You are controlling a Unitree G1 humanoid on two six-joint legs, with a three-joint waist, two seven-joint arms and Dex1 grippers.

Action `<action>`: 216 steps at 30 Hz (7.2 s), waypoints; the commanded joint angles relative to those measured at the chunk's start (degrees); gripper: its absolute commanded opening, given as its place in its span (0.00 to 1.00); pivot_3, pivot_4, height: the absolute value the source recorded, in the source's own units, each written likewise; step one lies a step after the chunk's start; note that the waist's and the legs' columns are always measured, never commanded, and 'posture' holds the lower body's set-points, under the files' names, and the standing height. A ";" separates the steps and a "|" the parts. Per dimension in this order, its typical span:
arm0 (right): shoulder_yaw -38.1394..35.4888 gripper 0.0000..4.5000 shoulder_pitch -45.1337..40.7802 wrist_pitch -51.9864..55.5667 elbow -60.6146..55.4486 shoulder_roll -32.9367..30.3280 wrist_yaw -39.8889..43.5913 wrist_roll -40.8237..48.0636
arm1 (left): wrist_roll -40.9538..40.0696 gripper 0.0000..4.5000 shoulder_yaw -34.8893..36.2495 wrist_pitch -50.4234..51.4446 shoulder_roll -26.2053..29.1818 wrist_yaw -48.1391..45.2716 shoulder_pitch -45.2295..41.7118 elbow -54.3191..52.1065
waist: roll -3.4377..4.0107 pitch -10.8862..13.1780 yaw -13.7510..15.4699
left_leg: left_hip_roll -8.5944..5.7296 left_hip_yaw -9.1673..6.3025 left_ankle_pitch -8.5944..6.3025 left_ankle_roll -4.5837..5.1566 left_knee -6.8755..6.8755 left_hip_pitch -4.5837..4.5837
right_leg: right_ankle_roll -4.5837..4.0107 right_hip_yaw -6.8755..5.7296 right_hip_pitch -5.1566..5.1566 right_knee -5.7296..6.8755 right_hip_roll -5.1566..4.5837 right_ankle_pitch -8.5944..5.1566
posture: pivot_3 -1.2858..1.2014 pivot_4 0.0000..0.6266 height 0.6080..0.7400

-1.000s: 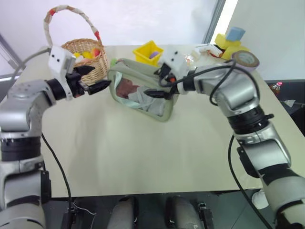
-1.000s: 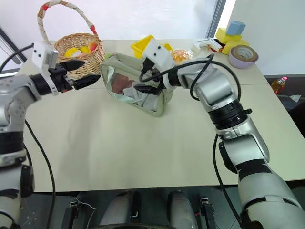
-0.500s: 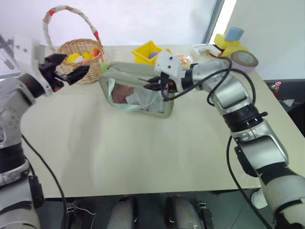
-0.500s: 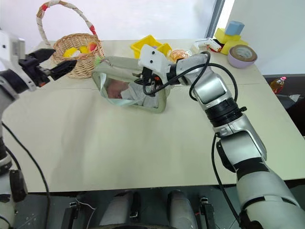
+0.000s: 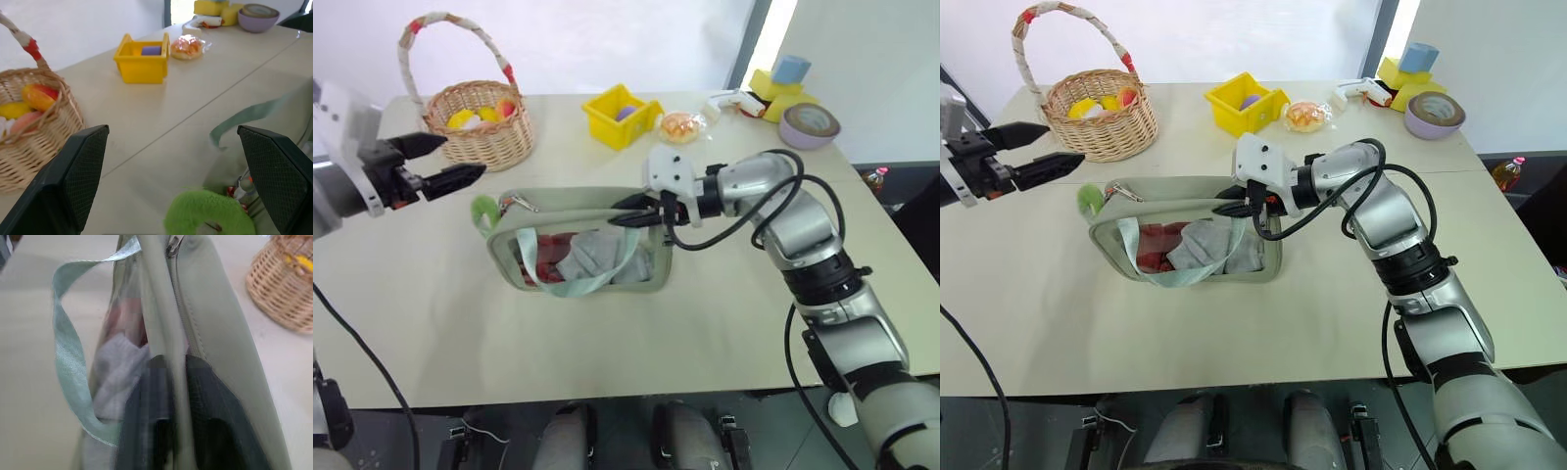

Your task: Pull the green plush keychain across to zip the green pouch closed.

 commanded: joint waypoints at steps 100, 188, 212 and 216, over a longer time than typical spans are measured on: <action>-1.70 0.00 5.64 7.65 -10.56 -2.89 -5.56 5.84 | 4.26 0.87 -7.69 -8.18 8.44 -15.89 11.64 -5.71 | -0.04 -0.05 0.36 | 0.03 0.11 -0.26 0.45 0.09 0.16 | -0.02 0.07 0.14 0.00 0.04 -0.01 | 0.52 0.24 0.99; -12.81 0.01 -14.97 28.79 17.22 12.84 -11.31 15.03 | 5.49 0.00 -11.43 -10.68 7.19 -15.10 10.08 -6.30 | 0.01 -0.03 0.46 | -0.03 0.18 -0.26 0.45 -0.05 0.23 | -0.02 0.06 0.15 0.03 -0.05 -0.01 | 0.52 0.24 0.99; -6.57 0.75 -17.10 23.41 25.55 20.09 -16.16 10.15 | 5.26 0.00 -10.08 -10.49 6.99 -15.09 11.86 -7.47 | 0.02 -0.02 0.18 | -0.03 0.17 -0.26 0.44 -0.07 0.24 | -0.02 0.06 0.14 0.02 -0.05 -0.01 | 0.52 0.24 0.99; -7.17 0.75 -17.25 23.25 25.44 19.96 -15.60 10.12 | 5.18 0.00 -9.52 -10.20 6.87 -14.67 12.38 -7.95 | 0.03 -0.02 0.13 | -0.03 0.17 -0.26 0.44 -0.07 0.25 | -0.02 0.06 0.14 0.03 -0.04 -0.01 | 0.52 0.24 0.99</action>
